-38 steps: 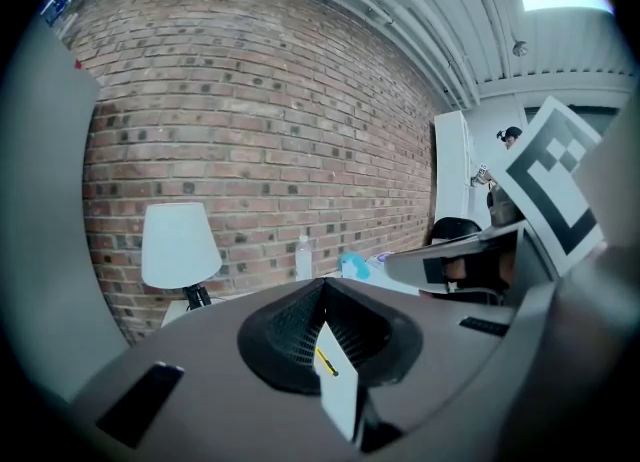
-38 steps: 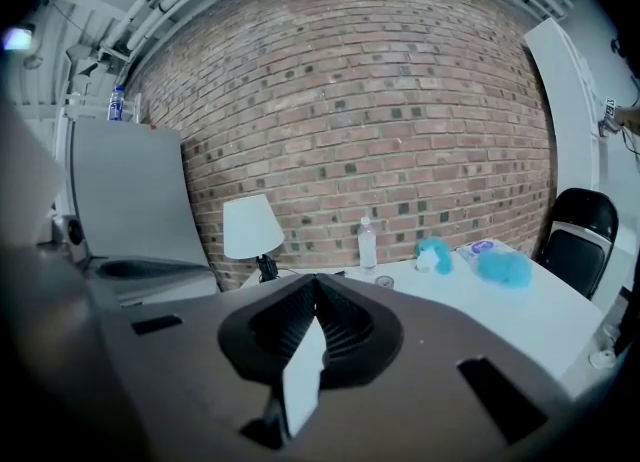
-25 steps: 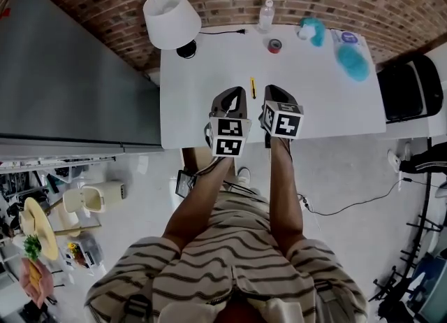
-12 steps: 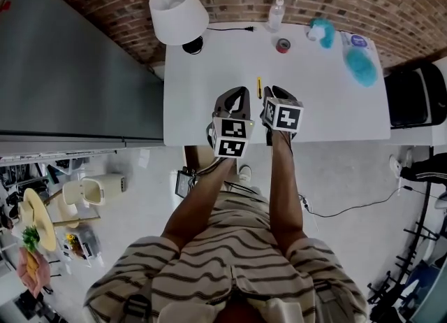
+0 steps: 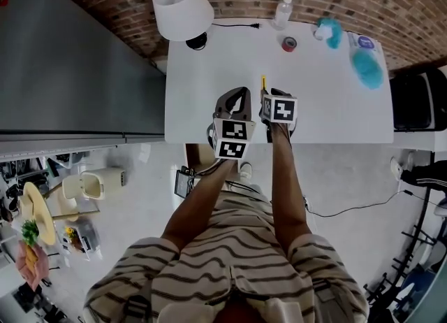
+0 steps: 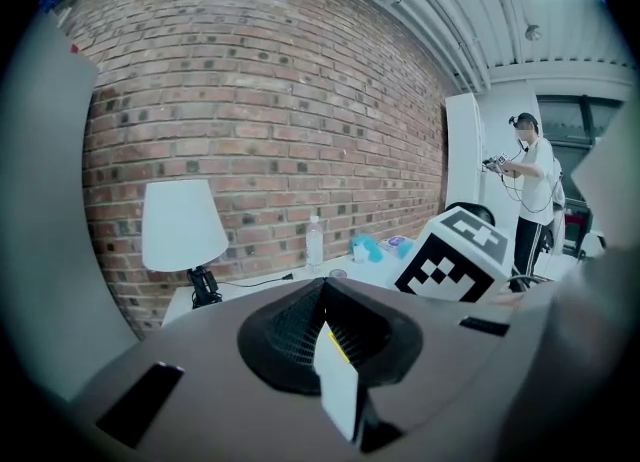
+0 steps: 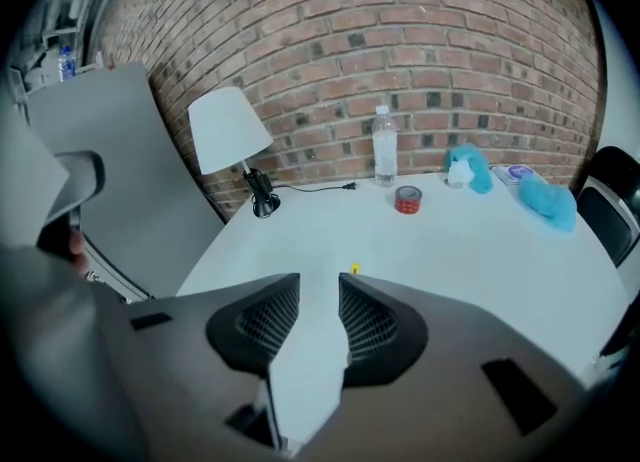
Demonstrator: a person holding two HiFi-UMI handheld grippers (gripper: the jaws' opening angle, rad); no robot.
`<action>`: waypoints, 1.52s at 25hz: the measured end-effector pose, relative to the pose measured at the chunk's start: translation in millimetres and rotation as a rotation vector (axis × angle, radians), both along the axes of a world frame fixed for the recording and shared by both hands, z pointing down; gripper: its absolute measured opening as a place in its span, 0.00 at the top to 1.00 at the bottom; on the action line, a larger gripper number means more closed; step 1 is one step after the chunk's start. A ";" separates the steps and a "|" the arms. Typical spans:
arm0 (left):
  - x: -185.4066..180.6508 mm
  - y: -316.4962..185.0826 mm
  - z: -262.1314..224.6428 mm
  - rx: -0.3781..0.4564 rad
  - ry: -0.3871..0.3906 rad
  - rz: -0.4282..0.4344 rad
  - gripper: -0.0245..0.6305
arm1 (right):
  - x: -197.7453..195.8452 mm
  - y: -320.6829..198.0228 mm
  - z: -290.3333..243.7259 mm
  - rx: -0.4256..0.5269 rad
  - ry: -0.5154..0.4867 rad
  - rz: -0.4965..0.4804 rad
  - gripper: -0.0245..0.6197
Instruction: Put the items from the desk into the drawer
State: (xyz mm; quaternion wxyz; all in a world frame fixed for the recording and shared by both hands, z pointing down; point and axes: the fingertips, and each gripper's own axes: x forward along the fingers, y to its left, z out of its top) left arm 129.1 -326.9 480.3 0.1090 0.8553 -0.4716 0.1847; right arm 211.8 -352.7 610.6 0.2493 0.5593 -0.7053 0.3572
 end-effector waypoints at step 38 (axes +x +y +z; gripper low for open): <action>-34.3 -23.8 52.3 -0.086 -0.021 -0.072 0.95 | 7.0 -37.6 136.8 -0.343 0.052 -0.023 0.77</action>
